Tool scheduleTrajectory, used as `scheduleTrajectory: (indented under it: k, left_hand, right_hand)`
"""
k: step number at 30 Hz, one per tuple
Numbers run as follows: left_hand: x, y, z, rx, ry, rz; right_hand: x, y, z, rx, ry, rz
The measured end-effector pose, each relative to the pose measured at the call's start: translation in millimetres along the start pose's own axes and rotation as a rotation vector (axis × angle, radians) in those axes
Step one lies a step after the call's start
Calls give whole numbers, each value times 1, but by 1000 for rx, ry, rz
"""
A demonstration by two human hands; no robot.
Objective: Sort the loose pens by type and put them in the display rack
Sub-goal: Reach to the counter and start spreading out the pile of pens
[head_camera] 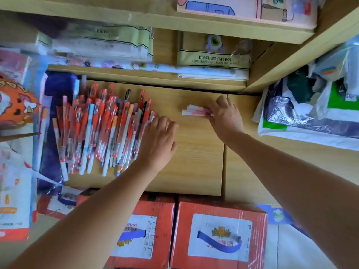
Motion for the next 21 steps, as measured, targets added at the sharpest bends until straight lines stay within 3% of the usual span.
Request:
scheduleTrajectory:
  k: [4,10,15,21]
  left_hand:
    - [-15,0,-33,-31,-30,102]
    - [-34,6,-73,60,42,12]
    - [-32,2,-91,-57,-4,75]
    - [-32,2,-74,-66,-31,55]
  right_hand:
    - [-12,5,8,-14,-88,-30]
    - [-35,9,14,-81,-97,-9]
    - [-46,6,3,-88,-80,-39]
    - [-45,4,11,-63,-58,-61]
Point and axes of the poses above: each hand's wrist, its own z-axis away from the middle knuckle, its own y-axis out of the palm, x = y × z, the point moved 6 cm from there along -z, towards the middle knuckle, and after that the axes turned 9 degrees about x, right-handed, at the moved point
